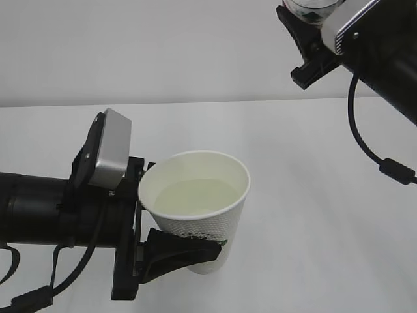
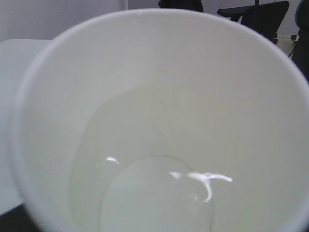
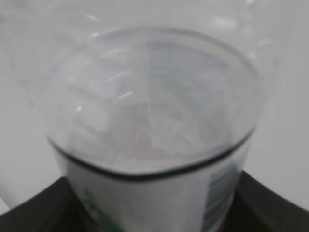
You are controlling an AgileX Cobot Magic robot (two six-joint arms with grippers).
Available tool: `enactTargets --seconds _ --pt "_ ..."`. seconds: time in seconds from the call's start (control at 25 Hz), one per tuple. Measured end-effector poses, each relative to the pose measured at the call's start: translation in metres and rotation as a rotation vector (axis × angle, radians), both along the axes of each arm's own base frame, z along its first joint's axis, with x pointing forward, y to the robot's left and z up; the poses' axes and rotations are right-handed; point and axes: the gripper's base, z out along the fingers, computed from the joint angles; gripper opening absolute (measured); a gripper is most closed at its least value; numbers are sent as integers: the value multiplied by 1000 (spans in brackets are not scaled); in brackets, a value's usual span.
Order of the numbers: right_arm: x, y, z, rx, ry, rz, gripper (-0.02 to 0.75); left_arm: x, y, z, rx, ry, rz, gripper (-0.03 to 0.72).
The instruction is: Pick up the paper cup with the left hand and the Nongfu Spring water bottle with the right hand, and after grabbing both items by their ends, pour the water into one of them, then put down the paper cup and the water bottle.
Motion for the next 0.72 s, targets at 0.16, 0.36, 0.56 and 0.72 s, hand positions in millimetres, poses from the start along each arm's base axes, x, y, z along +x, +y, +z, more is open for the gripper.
enactTargets --seconds 0.16,0.36,0.56,0.72 --pt "0 0 0 25 15 8 469 0 0 0 0 0 0 528" --pt "1 0 -3 35 65 6 469 0 0 0 0 0 0 528" --pt "2 0 -4 53 91 10 469 0 0 0 0 0 0 528" --pt "2 0 -5 83 111 17 469 0 0 0 0 0 0 528"
